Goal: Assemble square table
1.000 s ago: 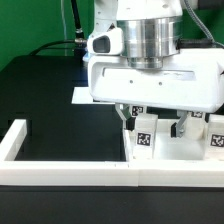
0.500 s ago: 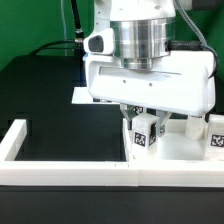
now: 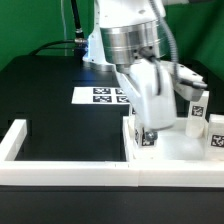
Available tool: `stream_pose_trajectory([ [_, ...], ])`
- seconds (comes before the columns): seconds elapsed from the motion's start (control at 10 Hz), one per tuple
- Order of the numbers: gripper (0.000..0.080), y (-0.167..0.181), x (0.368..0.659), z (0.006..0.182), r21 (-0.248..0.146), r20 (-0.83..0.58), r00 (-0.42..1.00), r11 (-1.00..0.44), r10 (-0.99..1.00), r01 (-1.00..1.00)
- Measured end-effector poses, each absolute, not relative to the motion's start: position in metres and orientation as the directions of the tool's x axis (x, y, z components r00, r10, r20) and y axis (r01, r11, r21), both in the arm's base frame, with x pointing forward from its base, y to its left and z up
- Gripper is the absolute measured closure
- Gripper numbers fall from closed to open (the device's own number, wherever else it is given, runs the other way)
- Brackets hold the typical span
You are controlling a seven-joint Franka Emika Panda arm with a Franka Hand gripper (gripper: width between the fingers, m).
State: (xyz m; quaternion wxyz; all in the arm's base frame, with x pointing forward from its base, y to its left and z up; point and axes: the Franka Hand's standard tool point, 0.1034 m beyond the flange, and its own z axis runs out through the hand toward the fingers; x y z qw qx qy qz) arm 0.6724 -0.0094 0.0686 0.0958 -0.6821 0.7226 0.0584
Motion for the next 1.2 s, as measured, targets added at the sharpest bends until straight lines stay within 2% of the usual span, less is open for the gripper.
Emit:
stream_pose_trajectory([
  [0.1,0.0506,-0.010,0.673,0.069,-0.020,-0.231,-0.192,0.201,-0.954,-0.979],
  [0.3,0.0506,-0.008,0.672,0.068,0.024,-0.226,-0.373,0.378,-0.900,-0.926],
  [0.5,0.0506,-0.009,0.671,0.068,0.037,-0.212,-0.402,0.404,-0.891,-0.914],
  [0.6,0.0414,-0.009,0.670,0.068,0.037,-0.213,-0.402,0.403,-0.891,-0.914],
  [0.7,0.0414,-0.009,0.670,0.067,0.037,-0.213,-0.401,0.403,-0.891,-0.915],
  [0.8,0.0234,-0.008,0.670,0.068,0.036,-0.213,-0.400,0.402,-0.892,-0.915],
  [0.9,0.0234,-0.001,0.668,0.076,0.034,-0.220,-0.378,0.380,-0.899,-0.924],
  [1.0,0.0166,0.002,0.667,0.093,0.031,-0.234,-0.357,0.360,-0.904,-0.932],
  [1.2,0.0153,-0.001,0.668,0.130,0.021,-0.263,-0.317,0.323,-0.911,-0.946],
])
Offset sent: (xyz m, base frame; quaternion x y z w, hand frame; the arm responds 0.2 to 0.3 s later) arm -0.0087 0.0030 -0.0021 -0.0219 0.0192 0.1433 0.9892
